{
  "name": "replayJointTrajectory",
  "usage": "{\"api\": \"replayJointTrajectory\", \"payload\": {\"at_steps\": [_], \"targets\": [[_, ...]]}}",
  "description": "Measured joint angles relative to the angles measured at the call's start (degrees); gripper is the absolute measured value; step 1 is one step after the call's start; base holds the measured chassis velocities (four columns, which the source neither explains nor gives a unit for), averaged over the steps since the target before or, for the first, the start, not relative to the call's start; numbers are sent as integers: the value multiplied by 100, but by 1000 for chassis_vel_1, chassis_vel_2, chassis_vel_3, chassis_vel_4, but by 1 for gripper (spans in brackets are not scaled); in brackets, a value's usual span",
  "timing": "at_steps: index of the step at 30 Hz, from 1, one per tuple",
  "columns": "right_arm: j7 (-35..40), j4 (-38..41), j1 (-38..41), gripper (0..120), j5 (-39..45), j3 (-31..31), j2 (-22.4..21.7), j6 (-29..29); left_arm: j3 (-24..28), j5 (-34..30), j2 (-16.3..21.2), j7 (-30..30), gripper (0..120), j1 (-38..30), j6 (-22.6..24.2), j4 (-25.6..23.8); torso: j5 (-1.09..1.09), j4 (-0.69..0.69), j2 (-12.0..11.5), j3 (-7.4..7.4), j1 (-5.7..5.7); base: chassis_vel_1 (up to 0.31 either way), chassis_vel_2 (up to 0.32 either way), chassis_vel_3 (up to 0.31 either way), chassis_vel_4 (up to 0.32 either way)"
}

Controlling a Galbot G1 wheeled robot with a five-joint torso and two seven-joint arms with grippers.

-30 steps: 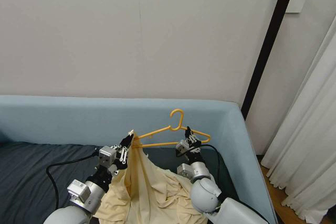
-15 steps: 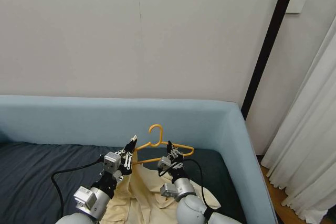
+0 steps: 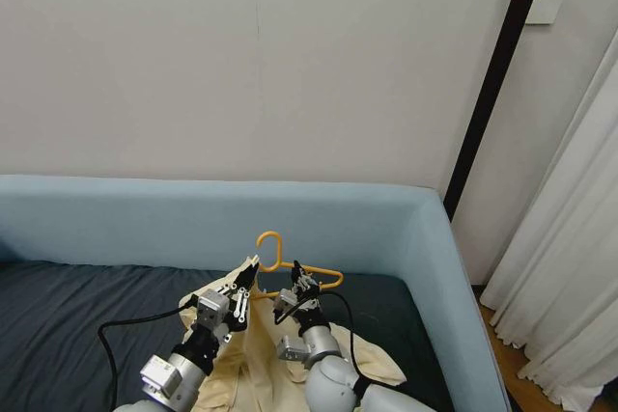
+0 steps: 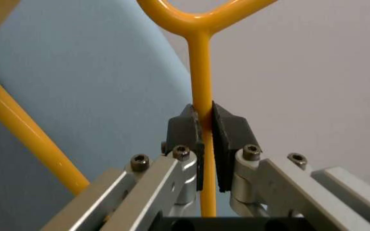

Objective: Pick up the clothes from the sofa and hang them on the clothes hanger.

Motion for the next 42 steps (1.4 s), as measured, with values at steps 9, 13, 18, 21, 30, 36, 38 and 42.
{"api": "replayJointTrajectory", "payload": {"at_steps": [9, 13, 18, 21, 30, 36, 38, 42], "targets": [[165, 280, 42, 4, 534, 252, 28, 117, -10, 74, 23, 6, 0, 36, -122, 150, 0, 0, 0, 0, 0, 0, 0, 0, 0], [234, 296, 37, 4, 711, 297, 39, 191, -27, 130, 26, 8, 0, 85, -168, 159, 0, 0, 0, 0, 0, 0, 0, 0, 0], [322, 315, -28, 4, 842, 349, 149, 375, -34, 291, 5, 36, 0, 136, -259, 229, 1, 0, 0, 0, 0, 0, 0, 0, 0], [340, 314, -114, 4, 831, 410, 238, 607, -26, 348, -10, 23, 0, 205, -323, 275, 0, 0, 0, 0, 0, 0, 0, 0, 0], [314, 130, -272, 4, 385, 802, 441, 1160, -117, 529, 99, -82, 30, 546, -738, 397, 0, 0, 0, 0, 0, 0, 0, 0, 0], [182, 89, -324, 4, -207, 1152, 343, 1411, -457, 568, 546, -18, 54, 1111, -1345, 270, 0, 2, 0, 0, 0, 0, 0, 0, 0], [168, 100, -369, 4, -342, 1252, 287, 1437, -504, 502, 711, 57, 58, 1179, -1445, 201, 1, 3, 0, 0, 0, 0, 0, 0, 0], [114, 133, -699, 4, -1132, 1802, 3, 1697, -718, -456, 1683, 260, 75, 966, -1574, -102, 0, -5, 0, 0, 0, 0, 0, 0, 0]]}}
